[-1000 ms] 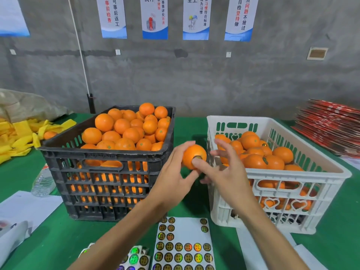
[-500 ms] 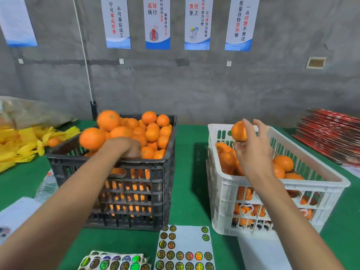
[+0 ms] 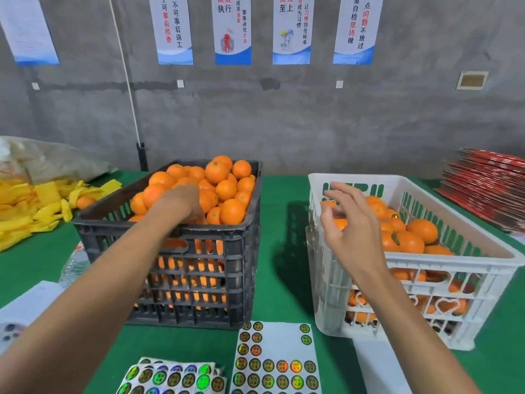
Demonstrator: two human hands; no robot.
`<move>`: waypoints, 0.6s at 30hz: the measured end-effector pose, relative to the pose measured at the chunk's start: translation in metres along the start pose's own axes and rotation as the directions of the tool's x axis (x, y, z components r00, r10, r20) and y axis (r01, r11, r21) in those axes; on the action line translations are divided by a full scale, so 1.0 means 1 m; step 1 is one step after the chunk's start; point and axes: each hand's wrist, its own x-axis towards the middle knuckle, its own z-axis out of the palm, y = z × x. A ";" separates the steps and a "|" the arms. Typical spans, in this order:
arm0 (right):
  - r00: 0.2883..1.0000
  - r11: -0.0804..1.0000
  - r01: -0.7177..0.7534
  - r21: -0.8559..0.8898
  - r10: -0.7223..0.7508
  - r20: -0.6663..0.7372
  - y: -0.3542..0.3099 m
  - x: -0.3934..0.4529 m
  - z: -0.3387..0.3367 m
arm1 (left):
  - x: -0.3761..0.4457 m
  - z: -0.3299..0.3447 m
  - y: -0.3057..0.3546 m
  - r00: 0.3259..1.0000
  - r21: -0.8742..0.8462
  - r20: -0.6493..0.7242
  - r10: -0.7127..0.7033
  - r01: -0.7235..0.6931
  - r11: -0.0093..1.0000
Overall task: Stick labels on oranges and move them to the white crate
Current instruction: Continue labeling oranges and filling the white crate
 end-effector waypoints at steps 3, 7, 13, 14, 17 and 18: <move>0.995 0.991 0.089 0.096 -0.092 0.033 -0.009 -0.010 0.006 | -0.029 -0.005 0.011 0.907 -0.246 -0.408 0.107 -0.222 0.944; 0.980 0.956 -0.073 0.283 0.016 0.199 -0.034 -0.024 0.022 | -0.092 0.015 0.059 0.601 -0.335 -0.734 0.315 -0.724 0.603; 0.947 0.936 -0.290 0.199 0.252 0.197 -0.021 -0.081 0.024 | -0.128 0.123 0.082 0.589 -0.408 -0.669 0.452 -0.800 0.440; 0.921 0.933 -0.326 0.150 0.278 0.273 -0.015 -0.098 0.024 | -0.128 0.145 0.081 0.647 -0.476 -0.599 0.471 -0.761 0.441; 0.787 0.920 -0.389 0.042 0.308 0.535 0.002 -0.141 0.024 | -0.125 0.208 0.077 0.741 -0.605 -0.386 0.549 -0.653 0.456; 0.741 0.927 -0.376 0.012 0.293 0.605 0.009 -0.154 0.024 | -0.123 0.227 0.076 0.755 -0.618 -0.338 0.562 -0.628 0.472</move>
